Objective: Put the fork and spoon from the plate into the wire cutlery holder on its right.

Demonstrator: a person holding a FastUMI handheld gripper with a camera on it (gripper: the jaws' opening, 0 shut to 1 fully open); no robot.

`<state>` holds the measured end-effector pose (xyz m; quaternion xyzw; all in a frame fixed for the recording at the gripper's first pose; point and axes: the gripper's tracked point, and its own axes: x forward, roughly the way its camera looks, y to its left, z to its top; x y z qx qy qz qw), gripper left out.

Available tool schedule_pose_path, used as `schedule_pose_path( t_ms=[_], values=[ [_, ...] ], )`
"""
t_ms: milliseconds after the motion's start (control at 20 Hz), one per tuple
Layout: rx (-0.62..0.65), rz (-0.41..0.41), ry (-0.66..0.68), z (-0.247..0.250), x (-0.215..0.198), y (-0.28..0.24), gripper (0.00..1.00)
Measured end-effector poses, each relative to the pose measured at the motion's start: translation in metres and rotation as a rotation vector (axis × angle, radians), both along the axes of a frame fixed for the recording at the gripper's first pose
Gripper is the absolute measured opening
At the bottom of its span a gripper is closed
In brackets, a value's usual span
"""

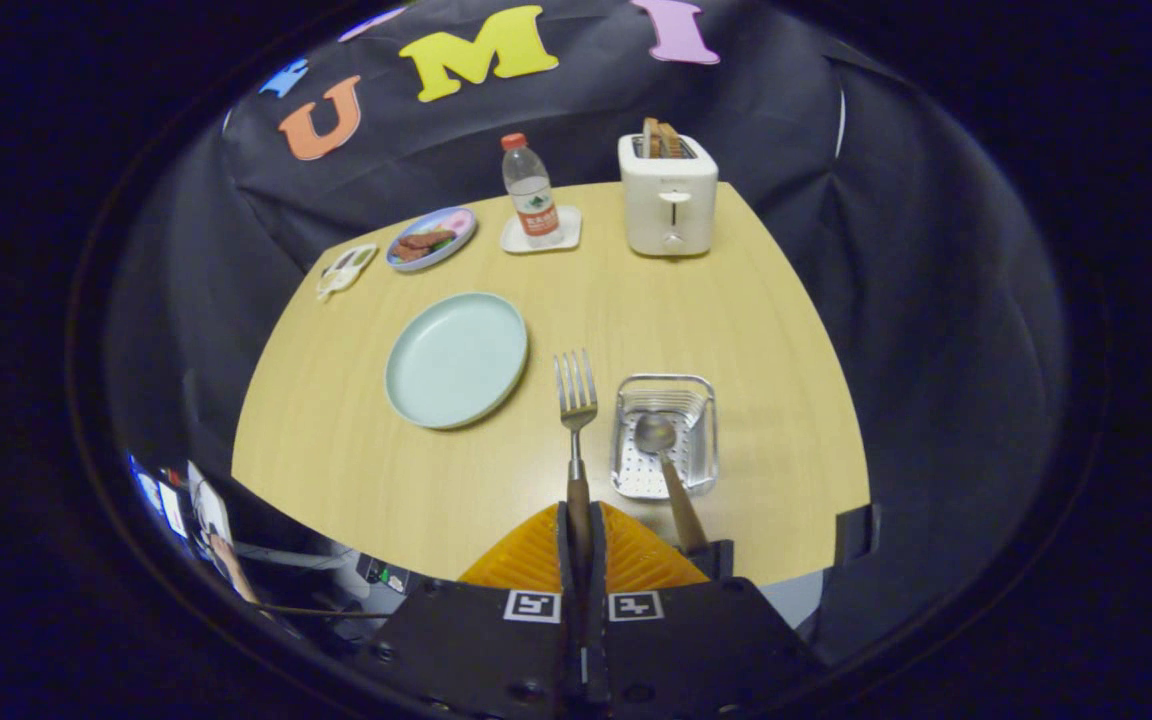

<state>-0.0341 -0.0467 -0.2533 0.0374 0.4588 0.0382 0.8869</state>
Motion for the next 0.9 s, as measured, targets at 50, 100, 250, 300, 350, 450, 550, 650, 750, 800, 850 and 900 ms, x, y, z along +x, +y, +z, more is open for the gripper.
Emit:
schedule_pose_path(
  t_ms=[50, 100, 250, 300, 350, 450, 550, 650, 750, 800, 850, 900],
  values=[
    [-0.011, -0.022, 0.017, 0.002, -0.004, -0.010, 0.03],
    [-0.014, -0.044, 0.039, 0.004, -0.007, -0.017, 0.03],
    [-0.017, -0.088, 0.129, 0.006, -0.012, -0.031, 0.03],
    [-0.026, -0.094, 0.166, 0.004, -0.013, -0.035, 0.03],
    [-0.012, -0.102, 0.199, 0.004, -0.011, -0.036, 0.03],
    [0.020, -0.107, 0.275, 0.000, -0.008, -0.033, 0.03],
    [0.043, -0.110, 0.332, -0.003, -0.004, -0.032, 0.04],
    [0.036, -0.121, 0.389, -0.005, 0.001, -0.035, 0.04],
    [0.026, -0.117, 0.418, -0.007, 0.008, -0.035, 0.04],
    [0.027, -0.123, 0.434, -0.008, 0.011, -0.035, 0.04],
    [0.025, -0.124, 0.446, -0.008, 0.013, -0.033, 0.04],
    [0.023, -0.116, 0.454, -0.008, 0.014, -0.032, 0.04]
  ],
)
